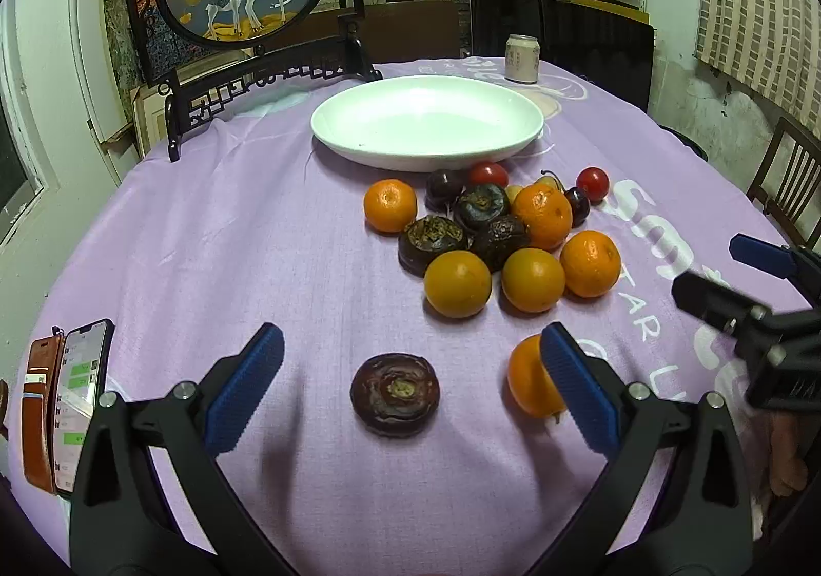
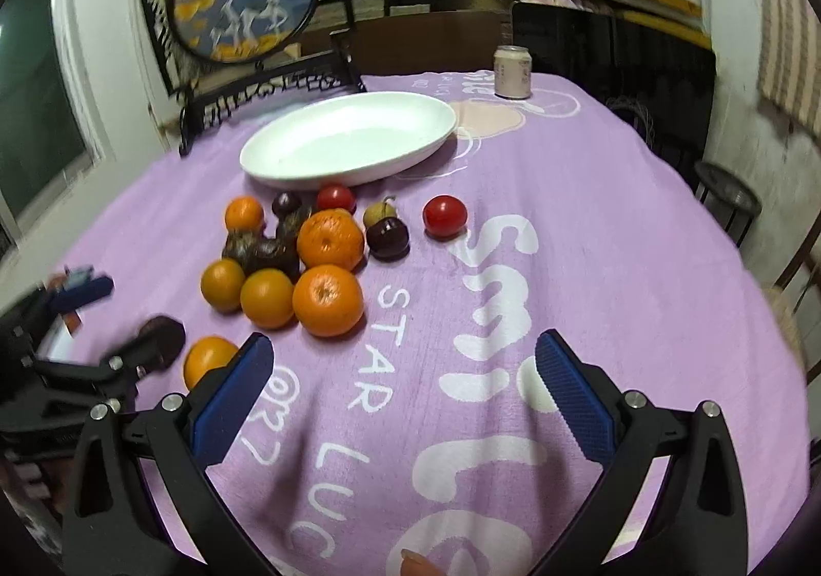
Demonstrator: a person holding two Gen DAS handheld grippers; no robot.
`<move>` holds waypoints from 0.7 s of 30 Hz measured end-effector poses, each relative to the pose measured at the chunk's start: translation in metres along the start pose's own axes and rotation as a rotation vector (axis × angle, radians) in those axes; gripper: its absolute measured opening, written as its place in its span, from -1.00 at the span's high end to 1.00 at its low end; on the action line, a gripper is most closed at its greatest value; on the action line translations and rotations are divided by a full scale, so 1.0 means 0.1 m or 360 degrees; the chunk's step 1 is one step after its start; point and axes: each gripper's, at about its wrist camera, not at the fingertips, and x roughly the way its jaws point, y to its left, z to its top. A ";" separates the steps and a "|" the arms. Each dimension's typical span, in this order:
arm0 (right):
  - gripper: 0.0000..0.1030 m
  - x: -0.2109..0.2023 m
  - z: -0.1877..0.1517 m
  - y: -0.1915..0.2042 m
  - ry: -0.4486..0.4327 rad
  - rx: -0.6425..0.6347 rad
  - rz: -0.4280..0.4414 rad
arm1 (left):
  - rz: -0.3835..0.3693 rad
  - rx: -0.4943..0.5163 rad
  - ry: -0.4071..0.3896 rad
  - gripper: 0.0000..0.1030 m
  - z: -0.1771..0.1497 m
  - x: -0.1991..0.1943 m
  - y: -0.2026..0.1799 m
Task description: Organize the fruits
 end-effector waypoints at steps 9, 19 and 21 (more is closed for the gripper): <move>-0.97 -0.07 0.00 -0.29 -0.0159 0.0232 0.0288 | -0.0002 -0.0002 0.0011 -0.96 0.00 0.01 0.00; -0.97 -0.06 -0.01 -0.24 -0.0123 0.0172 0.0291 | -0.0002 0.0005 0.0013 -0.96 0.00 0.02 0.00; -0.97 -0.05 -0.01 -0.25 -0.0127 0.0163 0.0289 | -0.0002 0.0005 0.0013 -0.96 0.00 0.02 0.00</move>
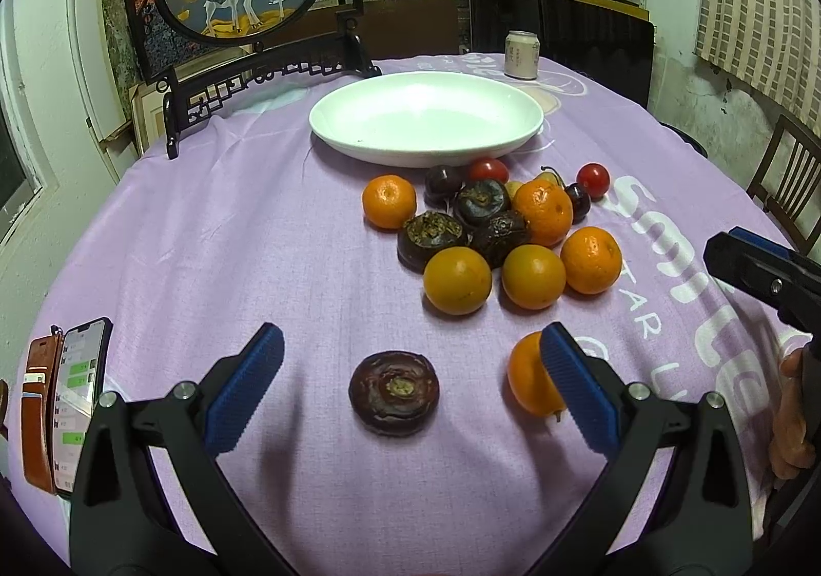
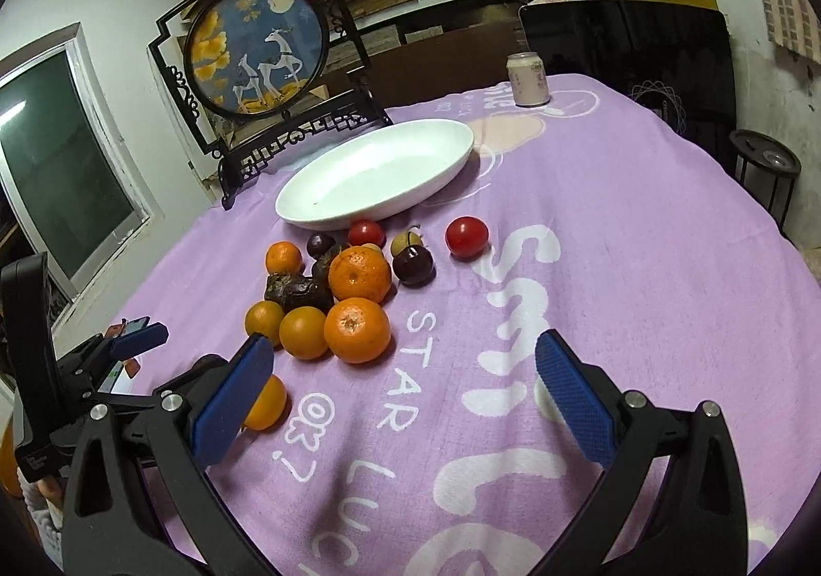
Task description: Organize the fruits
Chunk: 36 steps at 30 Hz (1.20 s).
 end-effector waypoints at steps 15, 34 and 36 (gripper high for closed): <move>-0.97 -0.01 -0.01 -0.01 -0.0001 0.0002 -0.0016 | 0.0000 0.0001 0.0004 -0.96 -0.01 0.00 0.00; -0.97 -0.01 -0.01 -0.01 -0.0002 -0.0001 -0.0021 | -0.0001 0.0001 0.0007 -0.96 -0.01 0.00 0.00; -0.97 -0.01 -0.01 -0.01 0.0000 0.0001 -0.0023 | -0.0001 0.0000 0.0006 -0.96 0.00 0.00 0.00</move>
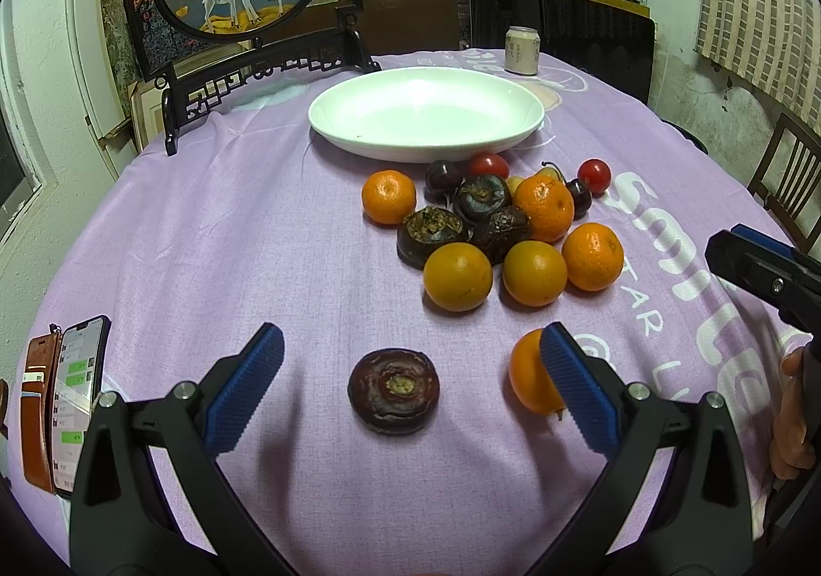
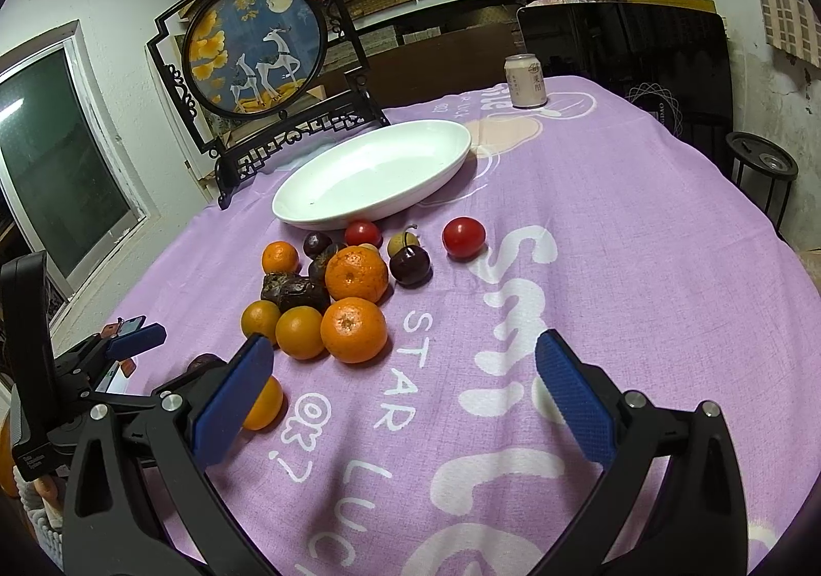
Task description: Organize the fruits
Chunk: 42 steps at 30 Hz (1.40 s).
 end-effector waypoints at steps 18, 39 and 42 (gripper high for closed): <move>-0.97 -0.01 0.00 0.01 -0.0007 -0.0007 0.0006 | -0.0003 0.0000 0.0010 -0.96 -0.03 0.00 0.00; -0.97 0.26 -0.09 0.06 0.0327 -0.0086 -0.0109 | 0.0025 0.0043 0.0185 -0.96 -0.07 0.17 0.27; -0.97 0.33 -0.12 0.02 0.0418 -0.0103 -0.0178 | -0.0069 0.0023 0.0308 -0.96 -0.09 0.28 0.35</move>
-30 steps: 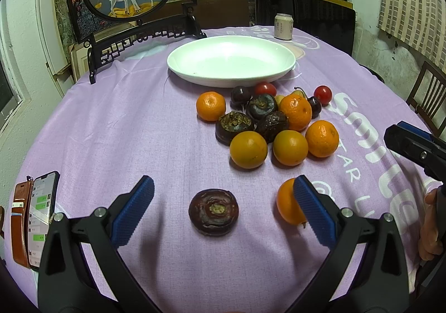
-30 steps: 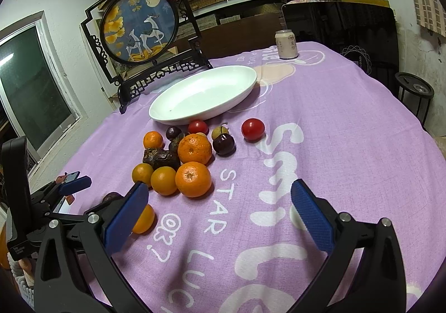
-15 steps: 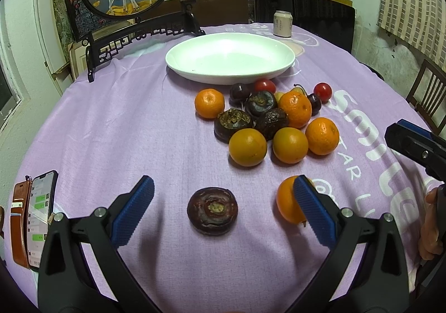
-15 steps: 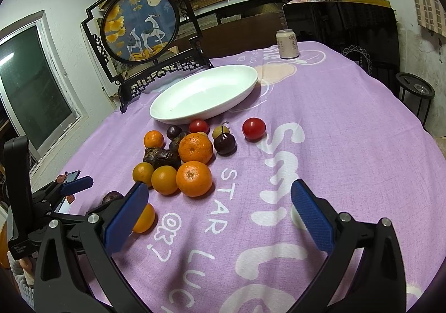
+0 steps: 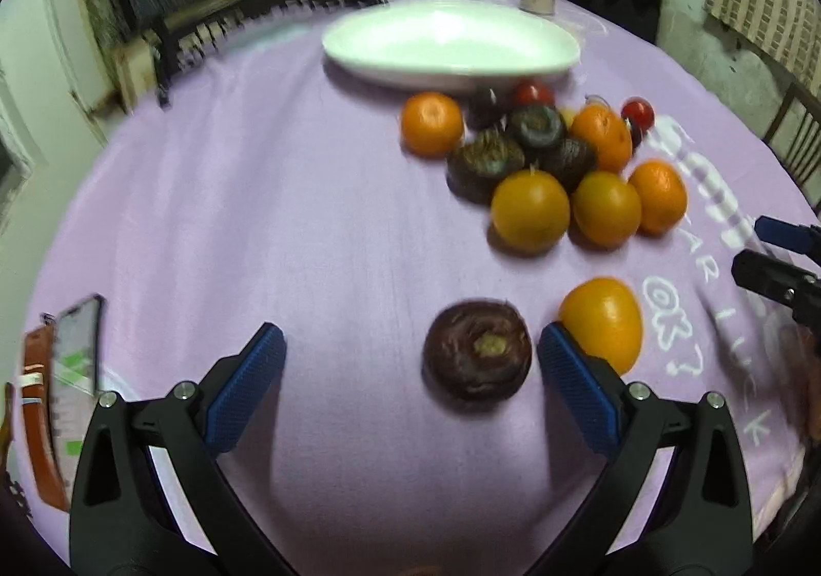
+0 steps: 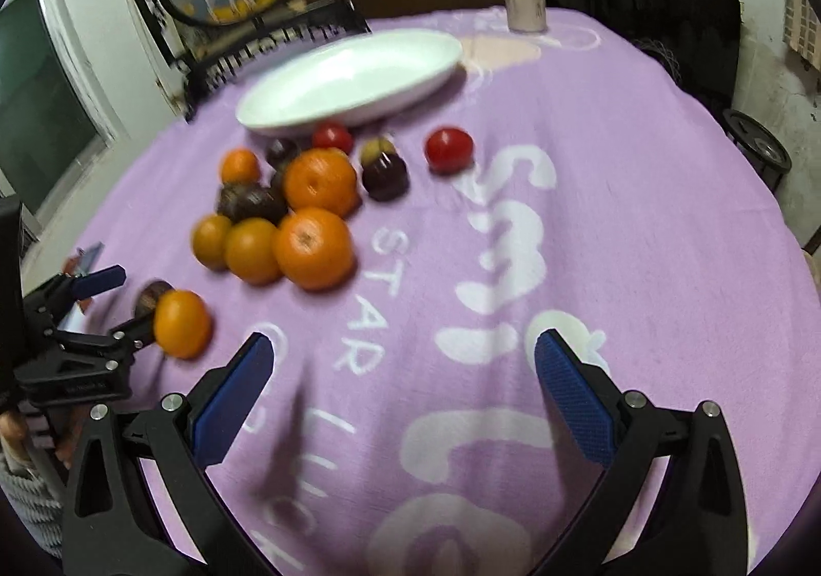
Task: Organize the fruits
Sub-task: 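Grasp the mangosteen with the left tool while the right tool grasps an orange, place both on the plate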
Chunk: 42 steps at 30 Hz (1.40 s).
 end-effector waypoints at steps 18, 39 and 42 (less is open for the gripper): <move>-0.97 -0.13 -0.17 0.19 0.0011 -0.0205 0.0129 | -0.0100 0.0140 -0.0005 -0.42 0.06 -0.01 -0.02; 0.23 0.29 0.00 1.08 0.0105 -0.0407 0.0283 | -0.0175 -0.0132 -0.0033 0.23 0.03 -0.11 0.54; 0.23 0.28 0.04 1.00 0.0118 -0.0368 0.0365 | -0.0165 -0.0129 -0.0051 0.23 0.18 -0.13 0.53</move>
